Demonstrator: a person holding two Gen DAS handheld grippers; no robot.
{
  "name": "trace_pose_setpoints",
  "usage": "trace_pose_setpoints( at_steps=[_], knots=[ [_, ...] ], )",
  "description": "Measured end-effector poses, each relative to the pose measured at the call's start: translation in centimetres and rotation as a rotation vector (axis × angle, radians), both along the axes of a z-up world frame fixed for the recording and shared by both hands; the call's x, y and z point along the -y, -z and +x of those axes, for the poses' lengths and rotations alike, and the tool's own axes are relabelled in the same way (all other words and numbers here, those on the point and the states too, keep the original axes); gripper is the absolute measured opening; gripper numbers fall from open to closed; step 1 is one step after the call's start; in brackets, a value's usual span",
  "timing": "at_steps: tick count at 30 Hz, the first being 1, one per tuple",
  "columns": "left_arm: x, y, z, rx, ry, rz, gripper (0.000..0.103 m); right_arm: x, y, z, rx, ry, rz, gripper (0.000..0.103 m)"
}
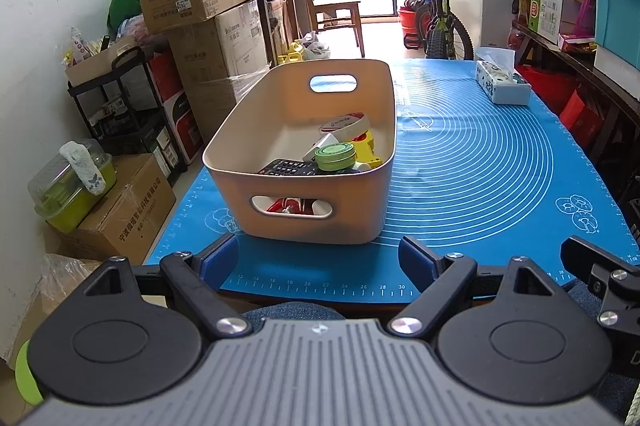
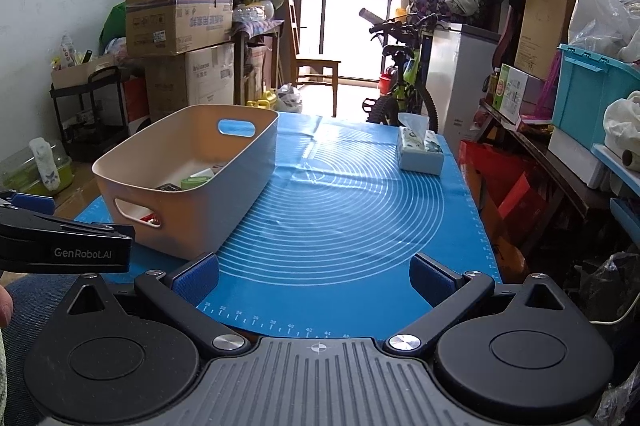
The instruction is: Organize rigid objects
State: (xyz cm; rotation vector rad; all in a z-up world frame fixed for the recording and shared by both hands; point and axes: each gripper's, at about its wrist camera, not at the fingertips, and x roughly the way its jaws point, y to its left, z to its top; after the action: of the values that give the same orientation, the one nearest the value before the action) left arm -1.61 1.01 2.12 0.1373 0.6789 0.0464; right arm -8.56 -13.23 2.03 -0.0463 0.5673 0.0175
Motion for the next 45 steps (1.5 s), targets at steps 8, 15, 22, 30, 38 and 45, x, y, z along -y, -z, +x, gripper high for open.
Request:
trace_pose_setpoints(
  at_steps=[8,15,22,30,38,45],
  knots=[
    [0.01,-0.01,0.03,-0.001,0.0,0.001,0.087,0.09,0.05,0.01,-0.002,0.005,0.003,0.1],
    [-0.01,0.0,0.07,0.0,0.0,0.0,0.087,0.18,0.07,0.08,-0.003,0.006,0.004,0.1],
    [-0.04,0.0,0.05,0.001,0.0,-0.001,0.087,0.26,0.11,0.12,-0.004,0.007,0.004,0.1],
    [0.01,0.03,0.1,0.001,0.0,0.0,0.087,0.29,0.25,0.03,0.0,0.006,-0.002,0.1],
    [0.0,0.03,0.1,0.001,0.0,0.0,0.087,-0.03,0.42,-0.02,0.0,0.013,0.003,0.1],
    [0.01,0.04,0.08,0.001,0.0,-0.001,0.087,-0.2,0.42,-0.03,-0.002,0.016,0.005,0.1]
  ],
)
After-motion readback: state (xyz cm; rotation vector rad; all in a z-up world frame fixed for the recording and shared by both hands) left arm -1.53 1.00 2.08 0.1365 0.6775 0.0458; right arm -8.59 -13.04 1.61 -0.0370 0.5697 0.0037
